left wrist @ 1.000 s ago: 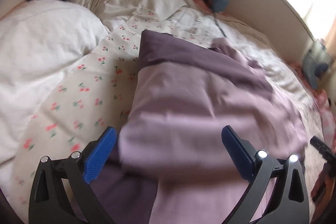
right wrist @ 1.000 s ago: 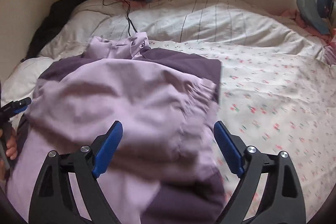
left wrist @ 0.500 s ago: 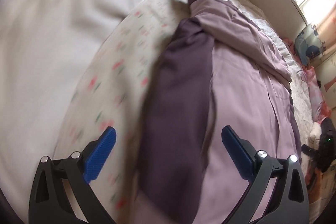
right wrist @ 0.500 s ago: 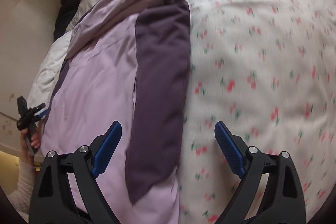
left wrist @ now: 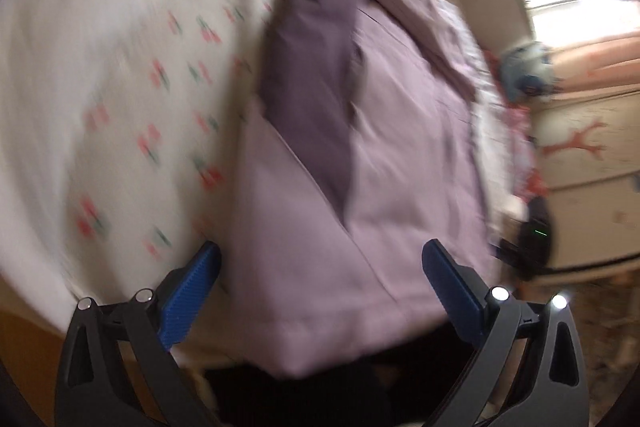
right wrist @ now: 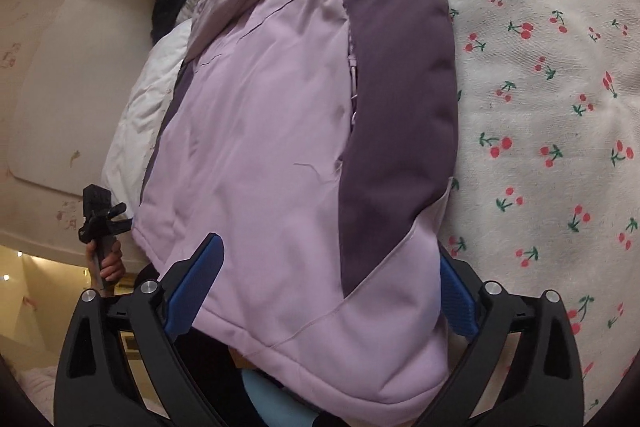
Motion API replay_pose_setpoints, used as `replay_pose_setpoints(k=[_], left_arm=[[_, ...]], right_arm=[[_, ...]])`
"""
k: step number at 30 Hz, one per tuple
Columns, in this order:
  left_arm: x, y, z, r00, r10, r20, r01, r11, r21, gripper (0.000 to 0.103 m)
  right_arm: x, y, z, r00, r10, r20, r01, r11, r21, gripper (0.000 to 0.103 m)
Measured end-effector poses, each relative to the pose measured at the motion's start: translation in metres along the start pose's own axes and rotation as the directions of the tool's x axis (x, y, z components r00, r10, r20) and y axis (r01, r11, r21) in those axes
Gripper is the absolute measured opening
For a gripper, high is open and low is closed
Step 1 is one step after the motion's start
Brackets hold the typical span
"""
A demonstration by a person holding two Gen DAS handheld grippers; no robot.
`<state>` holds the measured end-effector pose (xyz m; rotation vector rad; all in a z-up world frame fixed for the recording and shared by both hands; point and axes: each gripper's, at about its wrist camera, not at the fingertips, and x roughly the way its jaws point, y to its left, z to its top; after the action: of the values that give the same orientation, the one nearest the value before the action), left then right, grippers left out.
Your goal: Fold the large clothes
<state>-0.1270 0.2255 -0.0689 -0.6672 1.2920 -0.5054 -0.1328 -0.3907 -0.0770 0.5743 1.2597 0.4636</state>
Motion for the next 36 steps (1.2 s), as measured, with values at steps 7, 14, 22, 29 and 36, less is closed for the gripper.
replay_pose_setpoints(k=[7, 14, 22, 29, 36], left_arm=[[-0.002, -0.004, -0.021, 0.993, -0.117, 0.032, 0.117, 0.993, -0.02, 0.097], [0.014, 0.006, -0.02, 0.996, -0.078, 0.032, 0.08, 0.993, -0.087, 0.064], [-0.002, -0.016, -0.021, 0.994, -0.066, 0.085, 0.072, 0.995, -0.064, 0.017], [-0.056, -0.079, -0.031, 0.974, -0.162, 0.157, 0.155, 0.986, 0.053, 0.016], [-0.121, -0.115, -0.08, 0.954, -0.242, 0.174, 0.213, 0.962, 0.169, 0.016]], right_arm=[[0.003, 0.003, -0.01, 0.993, 0.112, -0.034, -0.111, 0.993, 0.029, 0.097], [0.014, -0.004, -0.012, 0.996, 0.082, -0.026, -0.081, 0.996, 0.042, 0.087], [-0.029, 0.003, -0.019, 0.976, 0.142, 0.165, -0.152, 0.987, 0.044, 0.02], [-0.099, 0.054, -0.024, 0.917, 0.267, 0.298, -0.263, 0.963, -0.052, 0.018], [-0.176, 0.086, -0.082, 0.905, 0.284, 0.316, -0.259, 0.958, -0.12, 0.018]])
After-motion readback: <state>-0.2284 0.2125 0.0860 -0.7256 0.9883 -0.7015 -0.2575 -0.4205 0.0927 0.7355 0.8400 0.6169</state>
